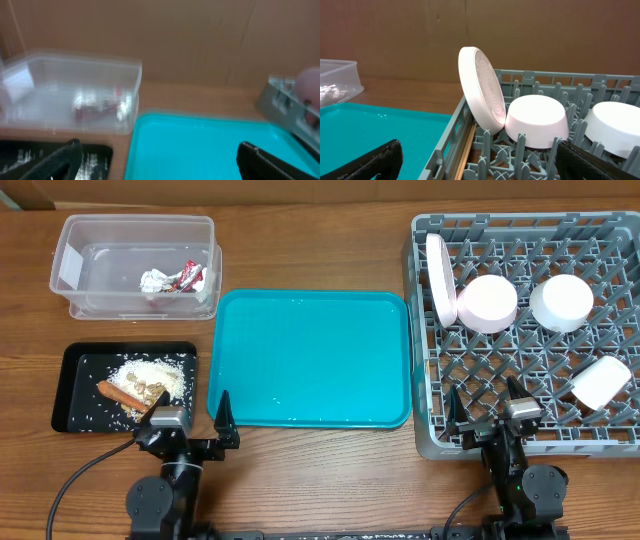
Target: Sort waste into correct bins and load items into the dishwasher
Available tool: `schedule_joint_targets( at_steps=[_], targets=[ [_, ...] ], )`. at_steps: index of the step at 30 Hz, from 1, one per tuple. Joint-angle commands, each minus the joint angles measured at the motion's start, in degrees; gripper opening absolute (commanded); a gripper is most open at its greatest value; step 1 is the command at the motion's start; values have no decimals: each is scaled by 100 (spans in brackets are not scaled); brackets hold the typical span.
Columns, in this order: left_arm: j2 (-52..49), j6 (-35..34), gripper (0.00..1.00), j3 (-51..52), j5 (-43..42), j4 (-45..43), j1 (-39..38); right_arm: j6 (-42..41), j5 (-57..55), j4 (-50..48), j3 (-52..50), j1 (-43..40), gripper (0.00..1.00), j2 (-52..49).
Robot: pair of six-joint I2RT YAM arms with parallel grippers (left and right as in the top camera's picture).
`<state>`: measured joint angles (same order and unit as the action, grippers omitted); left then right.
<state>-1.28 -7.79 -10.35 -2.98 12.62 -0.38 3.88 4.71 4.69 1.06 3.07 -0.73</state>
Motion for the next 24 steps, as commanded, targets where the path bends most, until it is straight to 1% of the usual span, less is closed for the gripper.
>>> schedule_joint_targets(
  at_steps=[1, 4, 5, 6, 8, 10, 12, 24],
  targets=[
    [107, 743, 100, 568, 48, -1040, -44, 26, 52, -28, -59, -20, 100, 57],
    [107, 981, 99, 933, 83, -1700, -42, 26, 52, -28, -59, -20, 100, 57],
    [109, 960, 100, 1023, 114, -1727, -42, 26, 52, -28, -59, -20, 100, 57],
    [109, 949, 100, 1008, 162, -1419, -42, 26, 52, -28, -59, -20, 100, 57],
    [109, 942, 100, 1008, 151, -1071, -42, 26, 52, -28, -59, -20, 100, 57],
    [107, 756, 100, 1008, 149, -815, -42, 26, 52, -28, -59, -20, 100, 57],
    [107, 608, 100, 1008, 149, -817, -42, 26, 52, -28, -59, -20, 100, 57],
    [101, 610, 100, 1008, 151, -824, -35, 26, 52, -28, -59, -20, 100, 57]
  ],
)
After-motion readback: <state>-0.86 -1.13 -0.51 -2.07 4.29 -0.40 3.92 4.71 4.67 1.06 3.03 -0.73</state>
